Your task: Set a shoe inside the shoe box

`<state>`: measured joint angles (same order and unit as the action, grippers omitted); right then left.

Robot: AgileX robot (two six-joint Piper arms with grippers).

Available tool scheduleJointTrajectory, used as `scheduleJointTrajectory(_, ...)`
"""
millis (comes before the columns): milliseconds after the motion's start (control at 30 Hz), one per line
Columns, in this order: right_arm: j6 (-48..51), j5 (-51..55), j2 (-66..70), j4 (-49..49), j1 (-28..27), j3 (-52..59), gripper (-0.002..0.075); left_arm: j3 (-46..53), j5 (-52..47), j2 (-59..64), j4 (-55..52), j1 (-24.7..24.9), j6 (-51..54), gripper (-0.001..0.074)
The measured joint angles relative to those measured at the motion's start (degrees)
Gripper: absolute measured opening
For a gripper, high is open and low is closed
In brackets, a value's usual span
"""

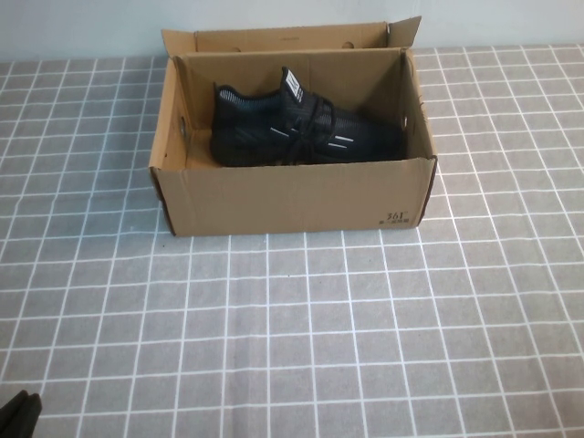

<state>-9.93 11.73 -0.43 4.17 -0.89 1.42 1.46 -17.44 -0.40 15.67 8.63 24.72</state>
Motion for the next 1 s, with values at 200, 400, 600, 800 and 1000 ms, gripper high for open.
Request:
scheduleJointTrajectory(200, 0.0, 8.45, 0.0, -2.3, 0.0, 0.0, -0.0016, 0.0, 0.0, 0.0, 0.0, 0.0, 0.0, -0.0001)
scheduleJointTrajectory(400, 0.0, 9.06, 0.0, -2.72, 0.0, 0.0, -0.0016, 0.0, 0.0, 0.0, 0.0, 0.0, 0.0, -0.0001)
scheduleJointTrajectory(600, 0.0, 9.06, 0.0, -2.72, 0.0, 0.0, -0.0016, 0.0, 0.0, 0.0, 0.0, 0.0, 0.0, -0.0001)
scheduleJointTrajectory(800, 0.0, 9.06, 0.0, -2.72, 0.0, 0.0, -0.0016, 0.0, 0.0, 0.0, 0.0, 0.0, 0.0, -0.0001)
scheduleJointTrajectory(1000, 0.0, 9.06, 0.0, -2.72, 0.0, 0.0, -0.0016, 0.0, 0.0, 0.0, 0.0, 0.0, 0.0, -0.0001)
